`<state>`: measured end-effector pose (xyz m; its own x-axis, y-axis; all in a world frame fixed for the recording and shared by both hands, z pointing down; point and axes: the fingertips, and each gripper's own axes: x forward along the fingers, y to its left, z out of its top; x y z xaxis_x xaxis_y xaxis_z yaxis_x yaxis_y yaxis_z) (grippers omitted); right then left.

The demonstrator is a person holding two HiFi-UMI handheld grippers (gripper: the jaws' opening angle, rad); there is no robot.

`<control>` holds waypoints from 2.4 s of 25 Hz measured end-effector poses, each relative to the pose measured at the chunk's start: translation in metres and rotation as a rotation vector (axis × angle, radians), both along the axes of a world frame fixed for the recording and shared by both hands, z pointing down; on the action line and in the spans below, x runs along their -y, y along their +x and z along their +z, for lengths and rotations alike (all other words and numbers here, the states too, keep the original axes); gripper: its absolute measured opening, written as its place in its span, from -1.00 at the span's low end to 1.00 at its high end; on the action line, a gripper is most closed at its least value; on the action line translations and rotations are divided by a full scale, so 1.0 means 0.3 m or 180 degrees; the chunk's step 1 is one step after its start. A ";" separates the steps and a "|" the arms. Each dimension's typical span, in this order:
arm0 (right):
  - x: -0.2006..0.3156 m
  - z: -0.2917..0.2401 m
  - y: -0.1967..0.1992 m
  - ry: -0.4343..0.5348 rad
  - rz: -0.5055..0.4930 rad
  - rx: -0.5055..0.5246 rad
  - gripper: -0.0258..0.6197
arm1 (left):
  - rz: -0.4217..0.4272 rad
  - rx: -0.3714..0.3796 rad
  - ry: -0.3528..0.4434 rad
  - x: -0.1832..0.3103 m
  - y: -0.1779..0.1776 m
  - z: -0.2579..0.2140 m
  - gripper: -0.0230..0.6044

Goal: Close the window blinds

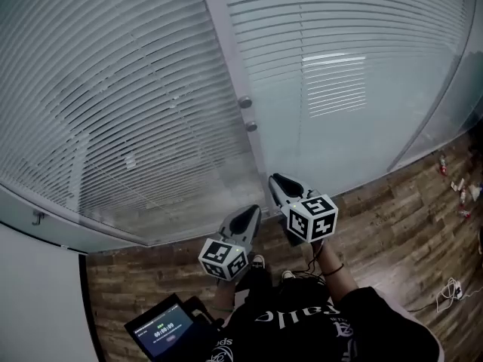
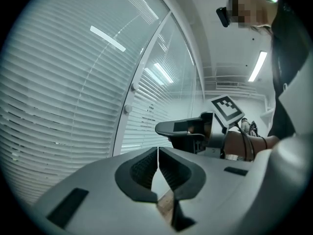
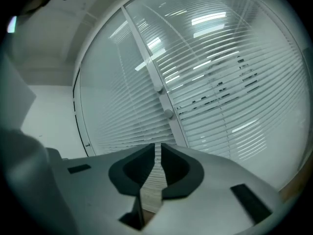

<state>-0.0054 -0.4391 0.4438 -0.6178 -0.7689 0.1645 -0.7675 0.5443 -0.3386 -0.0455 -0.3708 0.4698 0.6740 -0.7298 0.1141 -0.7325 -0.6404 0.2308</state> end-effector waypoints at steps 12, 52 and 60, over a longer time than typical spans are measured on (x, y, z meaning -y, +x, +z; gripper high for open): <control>-0.259 0.138 0.137 -0.0351 -0.0066 0.0053 -0.86 | -0.0089 0.0101 -0.0087 -0.233 0.141 0.055 -0.92; -1.798 0.205 0.130 -0.0509 0.0437 0.0093 -0.87 | 0.0016 -0.0142 -0.0053 -1.635 -0.004 0.097 -0.92; -2.110 0.188 0.497 -0.0503 0.0585 0.0078 -0.87 | 0.0117 -0.0166 -0.0127 -1.933 0.358 0.098 -0.92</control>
<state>0.1438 0.1940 0.5003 -0.4752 -0.8346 0.2784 -0.8393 0.3351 -0.4281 0.0618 0.2092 0.4991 0.7061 -0.7000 0.1067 -0.6950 -0.6562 0.2939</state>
